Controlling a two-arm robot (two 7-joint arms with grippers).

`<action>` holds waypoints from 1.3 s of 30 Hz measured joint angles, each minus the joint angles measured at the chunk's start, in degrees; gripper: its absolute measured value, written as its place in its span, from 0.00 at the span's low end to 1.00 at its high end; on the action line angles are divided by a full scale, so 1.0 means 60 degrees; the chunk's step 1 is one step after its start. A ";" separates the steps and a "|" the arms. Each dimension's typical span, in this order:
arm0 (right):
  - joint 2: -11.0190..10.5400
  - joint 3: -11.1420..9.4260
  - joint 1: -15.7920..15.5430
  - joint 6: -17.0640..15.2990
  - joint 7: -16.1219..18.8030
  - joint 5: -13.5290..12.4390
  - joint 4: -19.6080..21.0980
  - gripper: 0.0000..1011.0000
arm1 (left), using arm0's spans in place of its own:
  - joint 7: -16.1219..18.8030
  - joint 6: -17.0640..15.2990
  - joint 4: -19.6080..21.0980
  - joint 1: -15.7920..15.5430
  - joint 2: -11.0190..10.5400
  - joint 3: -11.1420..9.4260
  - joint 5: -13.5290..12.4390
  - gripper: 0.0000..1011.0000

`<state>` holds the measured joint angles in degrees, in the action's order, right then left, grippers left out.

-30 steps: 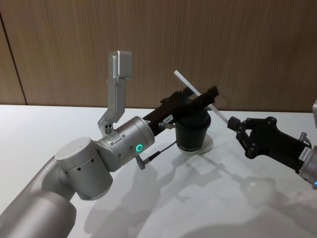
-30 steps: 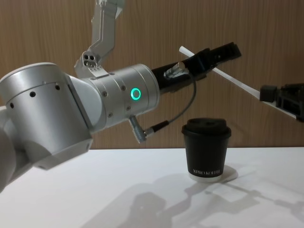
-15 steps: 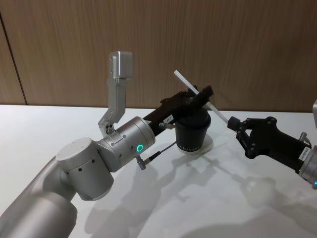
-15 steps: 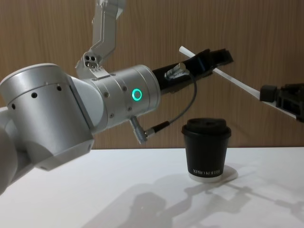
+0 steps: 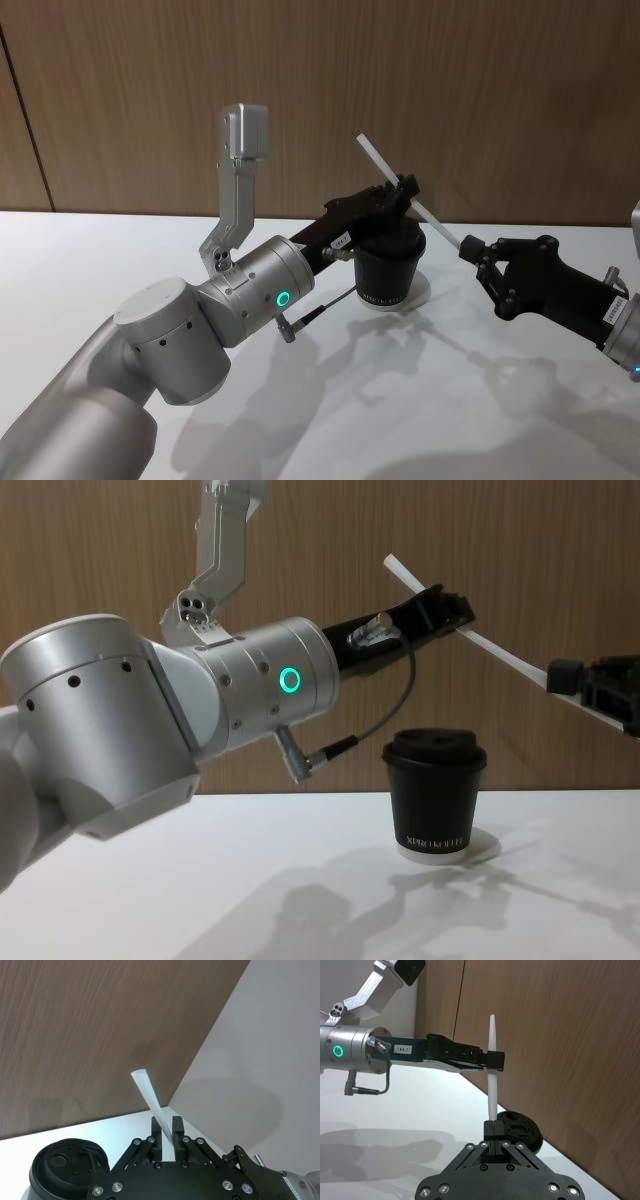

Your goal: Pick up the straw with one hand, pass it to the other hand, and insert it into the cup.

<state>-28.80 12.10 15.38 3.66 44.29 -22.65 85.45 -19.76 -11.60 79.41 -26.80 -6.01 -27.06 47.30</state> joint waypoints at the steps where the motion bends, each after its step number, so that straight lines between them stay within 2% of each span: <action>1: 0.0000 0.0000 0.0000 0.0000 0.0000 0.0000 0.0000 0.00 | 0.0000 0.0000 0.0000 0.0000 0.0000 0.0000 0.0000 0.13; 14: 0.0001 0.0001 0.0000 0.0000 0.0000 0.0000 0.0000 0.01 | 0.0009 0.0005 0.0000 0.0000 -0.0001 0.0003 -0.0001 0.05; 23: 0.0001 0.0000 0.0001 0.0000 0.0000 0.0000 0.0000 0.27 | 0.0016 0.0006 0.0000 0.0000 -0.0005 0.0001 0.0001 0.00; 26: 0.0000 0.0001 0.0000 0.0000 0.0000 0.0000 0.0000 0.33 | 0.0014 0.0006 0.0000 -0.0007 -0.0015 -0.0015 0.0001 0.00; 27: 0.0000 0.0000 0.0000 0.0000 0.0000 0.0001 0.0000 0.39 | 0.0008 0.0008 0.0002 -0.0017 -0.0023 -0.0029 0.0001 0.00; 29: 0.0000 0.0001 0.0000 0.0000 0.0000 0.0001 0.0000 0.42 | 0.0001 0.0014 0.0006 -0.0029 -0.0035 -0.0050 -0.0005 0.00; 30: 0.0001 0.0000 0.0000 0.0000 0.0000 0.0000 0.0000 0.49 | -0.0004 0.0020 0.0018 -0.0049 -0.0054 -0.0074 -0.0023 0.00; 31: 0.0000 0.0001 0.0000 0.0000 0.0000 0.0000 0.0000 0.51 | -0.0006 0.0022 0.0023 -0.0055 -0.0059 -0.0083 -0.0035 0.00; 39: 0.0000 0.0000 0.0000 0.0000 0.0000 0.0000 0.0000 0.76 | 0.0137 0.0025 0.0255 -0.0218 -0.0268 -0.0304 -0.0397 0.00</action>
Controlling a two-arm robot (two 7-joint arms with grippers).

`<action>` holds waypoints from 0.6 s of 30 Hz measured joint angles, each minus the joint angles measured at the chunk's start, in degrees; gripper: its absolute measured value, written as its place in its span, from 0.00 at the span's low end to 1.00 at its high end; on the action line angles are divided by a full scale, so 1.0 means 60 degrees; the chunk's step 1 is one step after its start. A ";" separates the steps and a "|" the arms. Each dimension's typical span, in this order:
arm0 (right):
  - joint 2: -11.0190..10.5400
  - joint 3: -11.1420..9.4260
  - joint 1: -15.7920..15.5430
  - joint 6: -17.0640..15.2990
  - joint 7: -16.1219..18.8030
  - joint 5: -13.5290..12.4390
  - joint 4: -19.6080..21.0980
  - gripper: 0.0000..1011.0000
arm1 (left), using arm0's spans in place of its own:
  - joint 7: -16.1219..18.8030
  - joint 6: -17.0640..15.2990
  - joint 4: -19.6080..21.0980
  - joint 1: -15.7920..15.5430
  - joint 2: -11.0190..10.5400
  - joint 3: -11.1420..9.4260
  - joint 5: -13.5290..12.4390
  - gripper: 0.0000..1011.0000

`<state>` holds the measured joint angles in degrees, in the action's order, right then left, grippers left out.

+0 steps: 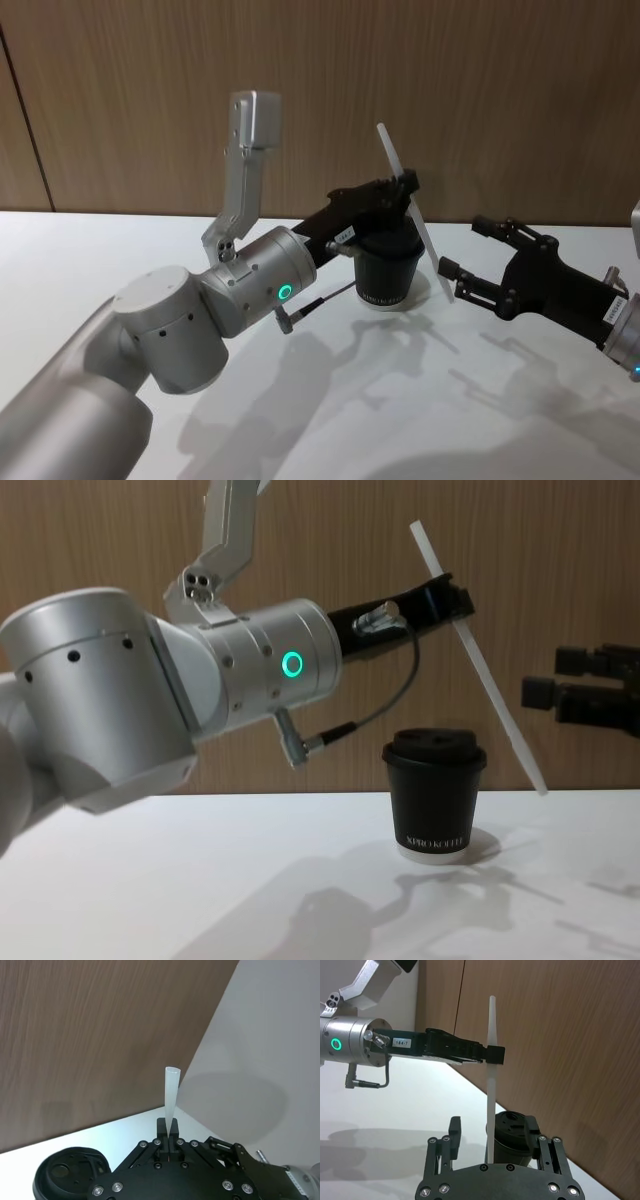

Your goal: Pick up the straw with one hand, pass it to the other hand, and insert it into the cup.

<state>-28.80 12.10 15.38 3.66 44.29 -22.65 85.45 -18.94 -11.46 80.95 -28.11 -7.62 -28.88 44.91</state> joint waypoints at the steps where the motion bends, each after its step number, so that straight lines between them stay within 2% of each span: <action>1: 0.0000 0.0000 0.0000 0.0000 0.0000 0.0000 0.0000 0.78 | 0.0032 -0.0005 0.0032 -0.0016 -0.0027 -0.0024 -0.0048 0.00; 7: 0.0000 0.0000 0.0000 0.0000 0.0000 0.0000 0.0000 0.95 | 0.0358 -0.0078 0.0340 -0.0125 -0.0210 -0.0202 -0.0473 0.00; 9: 0.0000 0.0000 0.0000 0.0000 0.0000 0.0000 0.0000 0.99 | 0.0590 -0.0121 0.0578 -0.0178 -0.0336 -0.0311 -0.0796 0.00; 18: 0.0000 0.0000 0.0000 0.0000 0.0000 0.0000 0.0000 0.99 | 0.1243 -0.0253 0.1306 -0.0298 -0.0658 -0.0578 -0.1716 0.00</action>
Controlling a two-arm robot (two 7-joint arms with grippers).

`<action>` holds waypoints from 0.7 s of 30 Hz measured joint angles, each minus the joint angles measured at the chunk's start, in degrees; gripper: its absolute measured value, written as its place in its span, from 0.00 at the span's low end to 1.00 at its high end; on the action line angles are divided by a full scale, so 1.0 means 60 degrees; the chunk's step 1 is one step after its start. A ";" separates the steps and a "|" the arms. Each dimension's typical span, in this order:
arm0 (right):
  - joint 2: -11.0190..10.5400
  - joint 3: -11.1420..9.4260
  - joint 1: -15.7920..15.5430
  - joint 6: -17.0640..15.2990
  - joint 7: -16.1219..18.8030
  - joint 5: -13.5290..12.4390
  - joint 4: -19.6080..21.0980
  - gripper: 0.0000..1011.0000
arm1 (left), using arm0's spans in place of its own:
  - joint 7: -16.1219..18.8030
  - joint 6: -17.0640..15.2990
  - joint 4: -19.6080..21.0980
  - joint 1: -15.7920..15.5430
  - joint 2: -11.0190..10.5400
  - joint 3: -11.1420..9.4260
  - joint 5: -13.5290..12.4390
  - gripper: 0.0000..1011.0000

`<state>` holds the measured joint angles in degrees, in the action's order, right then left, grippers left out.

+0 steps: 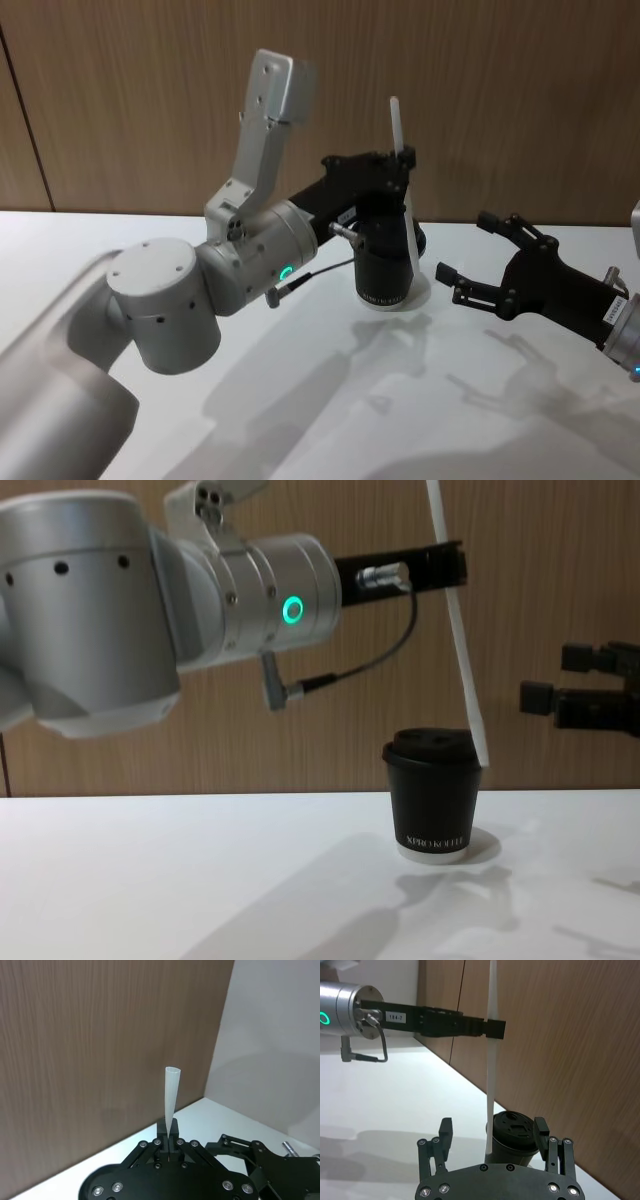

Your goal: Pick up the straw with one hand, pass it to the other hand, and insert it into the cup.

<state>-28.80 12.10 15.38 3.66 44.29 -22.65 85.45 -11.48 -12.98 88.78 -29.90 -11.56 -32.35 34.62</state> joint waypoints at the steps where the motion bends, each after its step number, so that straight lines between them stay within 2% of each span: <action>1: 0.0000 0.0000 0.0000 0.0000 0.0000 0.0000 0.0000 0.99 | 0.0041 -0.0010 0.0059 -0.0009 -0.0022 -0.0012 -0.0061 0.00; 6: 0.0001 0.0000 0.0000 0.0000 0.0000 0.0000 0.0000 0.99 | 0.0263 -0.0048 0.0463 -0.0054 -0.0142 -0.0053 -0.0413 0.00; 21: 0.0000 0.0000 0.0000 0.0000 0.0000 0.0000 0.0000 0.99 | 0.0417 -0.0194 0.1009 -0.0217 -0.0281 -0.0005 -0.0829 0.00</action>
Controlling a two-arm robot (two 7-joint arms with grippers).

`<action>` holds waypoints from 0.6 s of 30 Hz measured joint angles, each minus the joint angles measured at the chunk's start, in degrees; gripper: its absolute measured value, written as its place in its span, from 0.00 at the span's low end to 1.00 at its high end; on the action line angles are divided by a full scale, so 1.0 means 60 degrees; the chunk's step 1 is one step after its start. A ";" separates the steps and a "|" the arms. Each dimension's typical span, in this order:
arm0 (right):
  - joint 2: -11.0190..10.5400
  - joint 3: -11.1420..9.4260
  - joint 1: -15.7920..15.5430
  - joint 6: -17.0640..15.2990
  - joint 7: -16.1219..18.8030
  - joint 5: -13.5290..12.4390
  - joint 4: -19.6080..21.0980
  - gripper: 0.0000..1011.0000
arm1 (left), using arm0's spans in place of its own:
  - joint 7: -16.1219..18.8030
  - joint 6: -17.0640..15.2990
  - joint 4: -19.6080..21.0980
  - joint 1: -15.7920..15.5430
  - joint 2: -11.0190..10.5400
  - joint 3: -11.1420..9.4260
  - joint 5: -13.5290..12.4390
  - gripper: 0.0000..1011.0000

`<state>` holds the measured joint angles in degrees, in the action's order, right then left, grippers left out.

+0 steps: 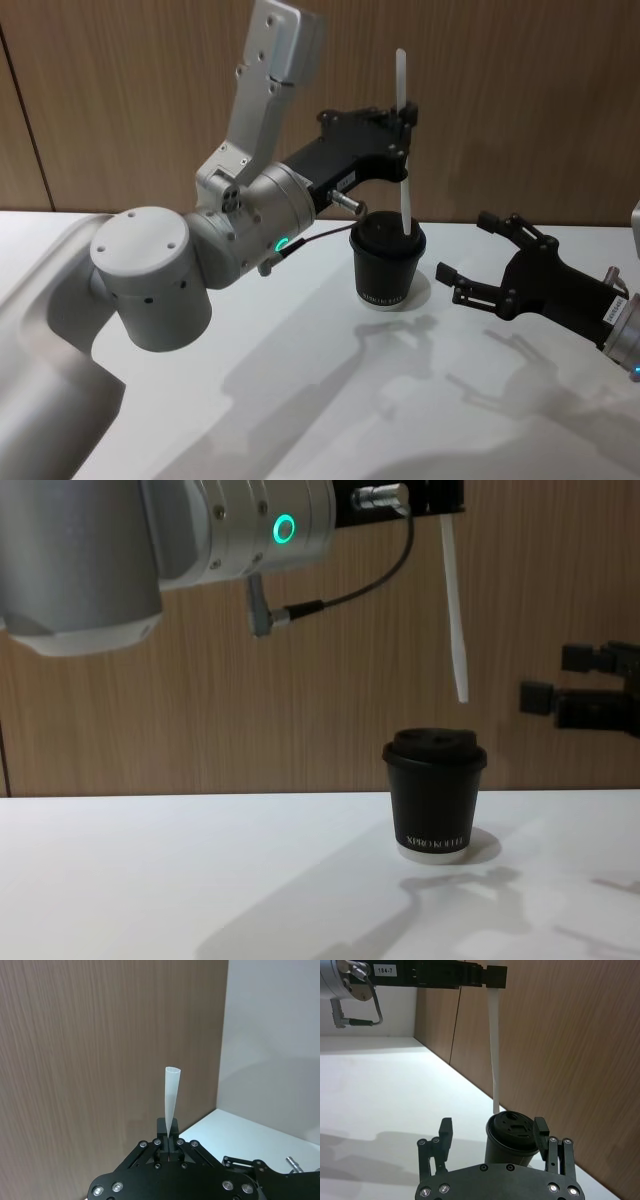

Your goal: Pick up the straw with one hand, pass it to the other hand, and insert it into the cup.

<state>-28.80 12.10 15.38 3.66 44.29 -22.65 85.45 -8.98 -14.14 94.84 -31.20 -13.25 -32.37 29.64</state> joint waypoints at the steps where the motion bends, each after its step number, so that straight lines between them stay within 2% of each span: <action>1: 0.0000 0.0000 0.0000 0.0000 0.0000 0.0000 0.0000 0.99 | 0.0021 -0.0030 0.0027 -0.0021 -0.0015 -0.0006 -0.0044 0.00; 18: 0.0000 0.0000 0.0000 0.0000 0.0000 0.0000 0.0000 0.99 | 0.0365 -0.0398 0.0018 -0.0262 -0.0085 -0.0097 -0.0704 0.00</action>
<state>-28.80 12.10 15.38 3.66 44.29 -22.65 85.45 -6.79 -16.53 94.94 -32.78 -13.76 -32.96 25.42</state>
